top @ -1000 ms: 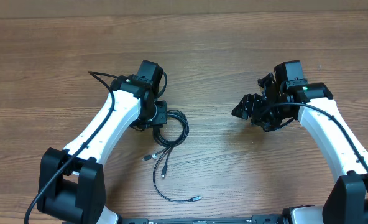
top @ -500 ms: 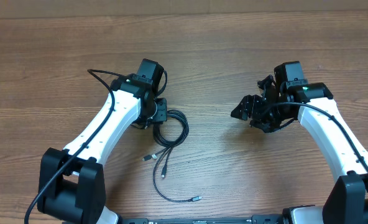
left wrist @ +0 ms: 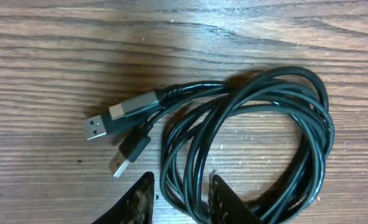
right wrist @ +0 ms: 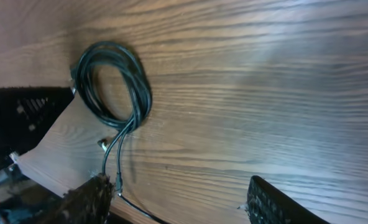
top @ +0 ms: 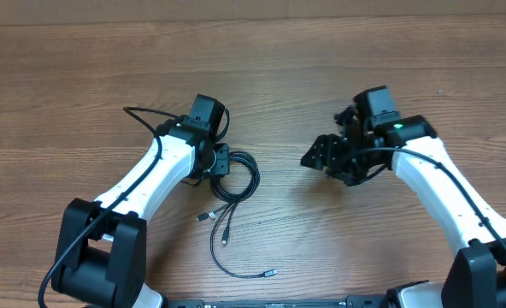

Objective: Untangle cables

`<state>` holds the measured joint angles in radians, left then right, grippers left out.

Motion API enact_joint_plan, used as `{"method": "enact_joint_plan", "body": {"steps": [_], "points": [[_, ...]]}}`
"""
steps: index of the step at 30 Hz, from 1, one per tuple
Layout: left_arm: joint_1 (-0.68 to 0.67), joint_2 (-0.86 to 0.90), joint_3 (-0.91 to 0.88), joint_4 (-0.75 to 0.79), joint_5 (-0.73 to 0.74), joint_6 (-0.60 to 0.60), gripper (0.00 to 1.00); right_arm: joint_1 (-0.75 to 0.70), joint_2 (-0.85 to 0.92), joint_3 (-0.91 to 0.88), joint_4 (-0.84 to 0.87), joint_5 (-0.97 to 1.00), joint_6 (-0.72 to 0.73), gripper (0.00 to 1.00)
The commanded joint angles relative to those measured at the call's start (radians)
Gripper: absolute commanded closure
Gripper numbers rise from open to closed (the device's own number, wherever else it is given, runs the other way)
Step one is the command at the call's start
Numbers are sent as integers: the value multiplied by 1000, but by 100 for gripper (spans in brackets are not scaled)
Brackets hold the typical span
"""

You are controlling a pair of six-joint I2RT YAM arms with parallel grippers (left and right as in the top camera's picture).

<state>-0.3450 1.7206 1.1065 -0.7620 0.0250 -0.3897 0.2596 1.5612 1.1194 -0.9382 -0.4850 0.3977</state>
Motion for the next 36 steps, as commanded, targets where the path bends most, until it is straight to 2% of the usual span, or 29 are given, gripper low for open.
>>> {"method": "enact_joint_plan", "body": {"steps": [1, 12, 20, 25, 26, 28, 29, 32, 36], "points": [[-2, 9, -32, 18, -6, 12, 70, 68, 3, -9, 18, 61, 51, 32], [-2, 9, -70, 53, -6, 12, 74, 244, 3, -9, 118, 175, 138, 33], [-2, 9, -120, 104, 77, 20, 70, 283, 3, -14, 132, 224, 180, 32], [-2, 9, -186, 168, 76, 20, 68, 284, 3, -39, 162, 258, 182, 32], [-2, 9, -201, 183, 76, 19, 70, 284, 3, -48, 172, 261, 182, 32], [-2, 9, -219, 200, 77, 20, 90, 285, 3, -66, 190, 260, 183, 32], [-2, 9, -219, 199, 77, 21, 95, 285, 3, -76, 195, 260, 183, 32], [-1, 9, -214, 203, 97, 63, 96, 285, 3, -96, 201, 260, 183, 35], [-1, 9, -168, 185, 130, 149, 96, 284, 3, -116, 223, 260, 183, 50]]}}
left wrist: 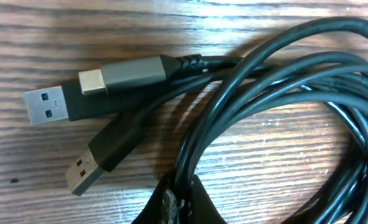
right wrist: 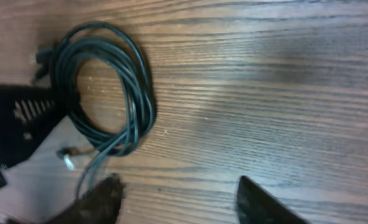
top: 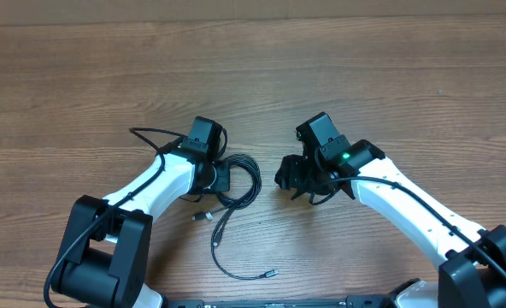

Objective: Untangle cables

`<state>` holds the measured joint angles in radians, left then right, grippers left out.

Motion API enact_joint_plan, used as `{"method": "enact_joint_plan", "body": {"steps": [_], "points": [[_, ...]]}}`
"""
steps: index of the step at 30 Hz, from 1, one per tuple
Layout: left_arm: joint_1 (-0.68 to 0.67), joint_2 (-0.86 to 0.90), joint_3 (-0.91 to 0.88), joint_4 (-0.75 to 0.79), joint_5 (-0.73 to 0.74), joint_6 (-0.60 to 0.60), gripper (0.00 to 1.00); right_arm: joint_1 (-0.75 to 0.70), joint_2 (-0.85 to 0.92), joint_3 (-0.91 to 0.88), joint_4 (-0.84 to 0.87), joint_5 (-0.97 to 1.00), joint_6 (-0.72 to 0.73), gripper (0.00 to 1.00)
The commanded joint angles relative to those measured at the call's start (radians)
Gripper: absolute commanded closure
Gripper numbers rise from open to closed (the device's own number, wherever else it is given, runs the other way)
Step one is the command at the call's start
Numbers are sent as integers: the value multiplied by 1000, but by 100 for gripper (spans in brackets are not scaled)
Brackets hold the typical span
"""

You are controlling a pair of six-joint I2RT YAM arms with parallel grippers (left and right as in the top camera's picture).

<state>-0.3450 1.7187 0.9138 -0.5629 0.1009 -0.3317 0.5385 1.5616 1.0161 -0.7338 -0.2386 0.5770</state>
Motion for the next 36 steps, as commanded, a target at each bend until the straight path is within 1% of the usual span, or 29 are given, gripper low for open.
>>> {"method": "enact_joint_plan", "body": {"steps": [1, 2, 4, 5, 9, 10, 13, 14, 15, 17, 18, 23, 25, 28, 33, 35, 36], "points": [[0, 11, 43, -23, 84, 124, 96, 5, 2, -14, 23, 13, 4, 54], [0, 11, 78, -40, 145, 185, 96, 5, 2, -15, 28, 13, 27, 57], [0, 11, 126, -69, 220, 249, 96, 2, 2, -15, 39, 12, 66, 61], [0, 11, 150, -84, 249, 270, 96, -2, 2, -15, 49, 8, 74, 65], [0, 11, 245, -145, 311, 314, 96, -26, 2, -15, 99, -37, 79, 88], [0, 11, 269, -164, 321, 327, 96, -34, 2, -15, 108, -53, 79, 89], [1, 11, 338, -230, 345, 364, 96, -75, 2, -15, 124, -98, 78, 89], [2, 11, 362, -254, 344, 365, 96, -91, 2, -15, 123, -106, 78, 88], [5, 11, 384, -275, 346, 372, 96, -106, 2, -15, 122, -111, 78, 84], [11, 11, 422, -314, 346, 373, 96, -141, 2, -15, 119, -121, 78, 71], [13, 11, 435, -329, 346, 373, 96, -157, 2, -15, 119, -129, 77, 62], [37, 11, 460, -397, 366, 360, 95, -233, 2, -15, 120, -229, 77, 48], [53, 11, 459, -420, 378, 353, 96, -253, 2, -15, 121, -278, 77, 45], [73, 11, 458, -444, 446, 356, 96, -264, 2, -15, 121, -323, 77, 42], [105, 11, 458, -451, 534, 381, 96, -251, 2, -15, 122, -397, 73, 42], [120, 11, 458, -456, 598, 402, 96, -245, 2, -15, 130, -459, 74, 42], [131, 11, 458, -464, 655, 433, 96, -241, 2, -15, 146, -506, 74, 42]]}}
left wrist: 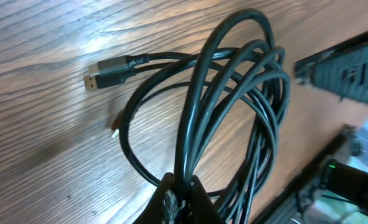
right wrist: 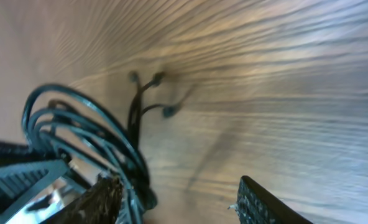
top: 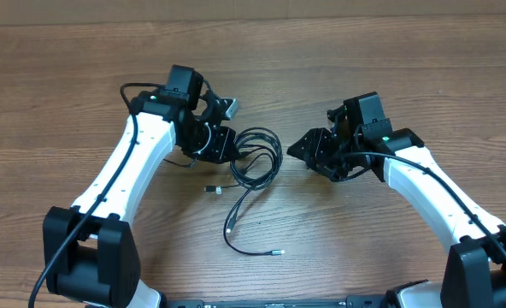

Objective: Untangle cables

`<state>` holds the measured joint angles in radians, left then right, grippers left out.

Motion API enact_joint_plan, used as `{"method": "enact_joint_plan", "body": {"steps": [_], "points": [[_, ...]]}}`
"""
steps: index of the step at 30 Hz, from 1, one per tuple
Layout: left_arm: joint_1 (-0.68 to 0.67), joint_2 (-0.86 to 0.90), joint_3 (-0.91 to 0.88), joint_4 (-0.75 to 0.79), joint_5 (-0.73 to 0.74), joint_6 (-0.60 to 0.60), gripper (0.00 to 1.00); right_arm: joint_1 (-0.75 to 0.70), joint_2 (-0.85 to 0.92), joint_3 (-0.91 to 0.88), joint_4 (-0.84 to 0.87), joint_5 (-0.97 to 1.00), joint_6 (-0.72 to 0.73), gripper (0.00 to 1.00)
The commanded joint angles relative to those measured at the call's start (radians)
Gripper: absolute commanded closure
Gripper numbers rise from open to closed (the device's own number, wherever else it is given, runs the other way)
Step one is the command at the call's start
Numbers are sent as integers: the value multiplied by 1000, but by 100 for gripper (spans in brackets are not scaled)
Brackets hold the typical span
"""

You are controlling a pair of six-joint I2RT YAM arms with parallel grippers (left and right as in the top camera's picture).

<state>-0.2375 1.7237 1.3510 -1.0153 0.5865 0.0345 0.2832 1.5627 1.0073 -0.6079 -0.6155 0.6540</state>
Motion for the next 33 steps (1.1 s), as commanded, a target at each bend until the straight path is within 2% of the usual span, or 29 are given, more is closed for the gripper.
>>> {"method": "enact_joint_plan", "body": {"steps": [1, 6, 12, 19, 22, 23, 24, 26, 28, 29, 33], "points": [[32, 6, 21, -19, 214, 91, 96, 15, 1, -6, 35, -161, -3, 42], [68, 6, 21, -35, 322, 113, 96, 15, 1, -6, 114, -289, 5, 42], [75, 6, 21, -31, 441, 145, 96, 34, 1, -6, 114, -299, 5, 43], [67, 6, 19, -28, 434, 145, 96, 50, 1, -6, 117, -299, 5, 69], [67, 6, 19, -29, 398, 145, 96, 50, 1, -6, 117, -299, 20, 84], [67, 6, 19, -31, 385, 142, 96, 50, 1, -6, 117, -299, 37, 92], [67, 6, 19, -33, 379, 141, 95, 50, 1, -6, 118, -299, 48, 95], [66, 6, 19, -41, 372, 142, 87, 50, 1, -6, 118, -298, 57, 96], [66, 6, 19, -57, 365, 142, 59, 50, 1, -6, 117, -288, 57, 96], [66, 6, 19, -62, 353, 143, 52, 50, 1, -6, 113, -279, 57, 96], [69, 6, 19, -71, 320, 150, 41, 50, 1, -6, 80, -217, 57, 96]]}}
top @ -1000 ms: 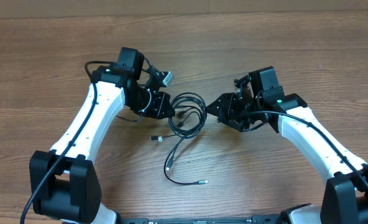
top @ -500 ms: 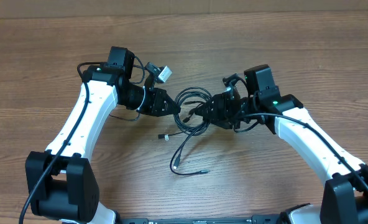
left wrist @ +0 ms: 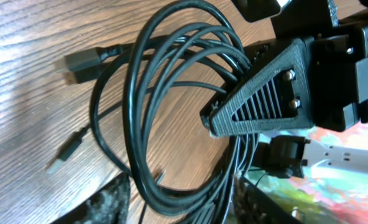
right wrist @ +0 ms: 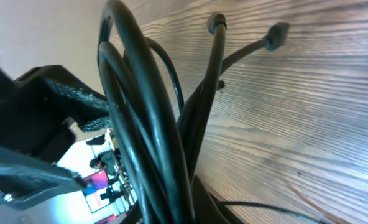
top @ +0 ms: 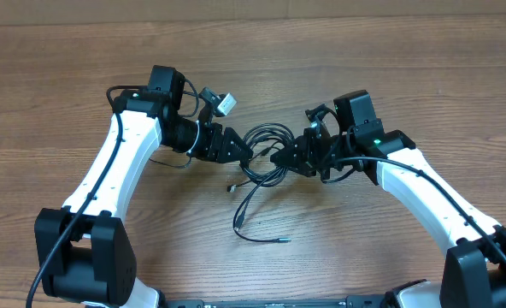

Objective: Untangle cables

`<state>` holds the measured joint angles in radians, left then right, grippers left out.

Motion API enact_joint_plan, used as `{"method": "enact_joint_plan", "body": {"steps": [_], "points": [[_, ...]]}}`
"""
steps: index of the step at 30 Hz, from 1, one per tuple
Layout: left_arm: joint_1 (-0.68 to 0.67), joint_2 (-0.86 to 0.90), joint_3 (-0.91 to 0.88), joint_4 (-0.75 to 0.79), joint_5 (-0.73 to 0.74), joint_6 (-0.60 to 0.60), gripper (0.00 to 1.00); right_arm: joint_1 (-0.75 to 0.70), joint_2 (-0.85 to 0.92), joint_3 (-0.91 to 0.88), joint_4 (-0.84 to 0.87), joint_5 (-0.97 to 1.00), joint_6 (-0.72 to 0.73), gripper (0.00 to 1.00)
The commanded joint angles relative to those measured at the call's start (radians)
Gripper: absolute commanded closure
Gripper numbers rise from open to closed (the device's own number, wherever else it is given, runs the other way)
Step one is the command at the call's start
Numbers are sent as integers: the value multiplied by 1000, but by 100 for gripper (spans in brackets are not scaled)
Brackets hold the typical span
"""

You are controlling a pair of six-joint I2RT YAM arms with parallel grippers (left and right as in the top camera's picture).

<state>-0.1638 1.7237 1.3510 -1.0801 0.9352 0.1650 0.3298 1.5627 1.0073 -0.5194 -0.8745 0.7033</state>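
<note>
A coil of black cables (top: 266, 130) hangs between both grippers just above the wooden table. My right gripper (top: 289, 160) is shut on the coil's right side; in the right wrist view the strands (right wrist: 128, 93) rise from its closed jaws (right wrist: 171, 208). My left gripper (top: 234, 147) stands open around the coil's left side, the bundle (left wrist: 134, 124) passing between its spread fingers (left wrist: 184, 196). The right gripper's ribbed finger (left wrist: 262, 102) presses the strands. Loose ends (top: 240, 214) trail onto the table, with a USB plug (left wrist: 84, 59) lying flat.
The wooden table (top: 390, 68) spreads wide on all sides. Its far edge runs along the top of the overhead view. Both white arms reach in from the near corners. Two small plugs (right wrist: 277, 30) hang near the tabletop.
The right gripper, open beside the coil before, is now shut on it. The left gripper, then shut on the coil, has opened. Both grippers stand closer together.
First my left gripper was open at the coil lying flat, the right arm far off. Then the left was shut on the strands. It later held the coil raised and farther back, the right open nearby. Now the right holds it and the left is open.
</note>
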Motion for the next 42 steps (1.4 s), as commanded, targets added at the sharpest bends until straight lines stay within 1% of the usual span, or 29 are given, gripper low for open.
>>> {"method": "enact_joint_plan", "body": {"steps": [1, 4, 6, 8, 14, 16, 18, 21, 24, 30, 32, 34, 39, 40, 41, 42], "points": [[-5, 6, 19, -10, -25, 32, 40, 3, 1, -6, -19, 63, 8, 96], [-12, 6, 19, -34, -24, 78, 35, 3, 1, -6, -64, 167, 43, 96], [-26, 6, 19, -60, -18, 124, 33, 3, 1, -7, -100, 255, 128, 96], [-45, 6, 19, -82, -19, 161, 32, 3, 1, -7, -116, 299, 198, 96], [-128, 6, 19, -94, -27, 258, 34, 18, 1, -7, -111, 296, 296, 96], [-158, 6, 19, -93, -27, 298, 35, 23, 1, -7, -111, 269, 296, 96], [-188, 6, 19, -80, -31, 322, 37, 24, 1, -7, -111, 220, 296, 96], [-228, 6, 19, -41, -67, 321, 38, 24, 1, -7, -111, 160, 296, 96], [-269, 6, 19, 2, -132, 301, 36, 24, 1, -7, -111, 117, 297, 96], [-313, 6, 19, 53, -227, 247, 36, 24, 1, -7, -115, 107, 349, 96], [-321, 6, 19, 53, -244, 246, 41, 24, 1, -7, -115, 100, 369, 96], [-324, 6, 19, 53, -245, 246, 44, 24, 1, -7, -113, 87, 373, 96], [-328, 6, 16, 55, -245, 246, 50, 24, 1, -7, -110, 82, 435, 96], [-330, 6, 11, 60, -245, 246, 53, 24, 1, -7, -110, 83, 442, 96], [-334, 6, 5, 65, -250, 246, 72, 24, 1, -7, -111, 83, 450, 96], [-335, 6, 0, 68, -264, 246, 85, 24, 1, -7, -110, 84, 450, 96]]}}
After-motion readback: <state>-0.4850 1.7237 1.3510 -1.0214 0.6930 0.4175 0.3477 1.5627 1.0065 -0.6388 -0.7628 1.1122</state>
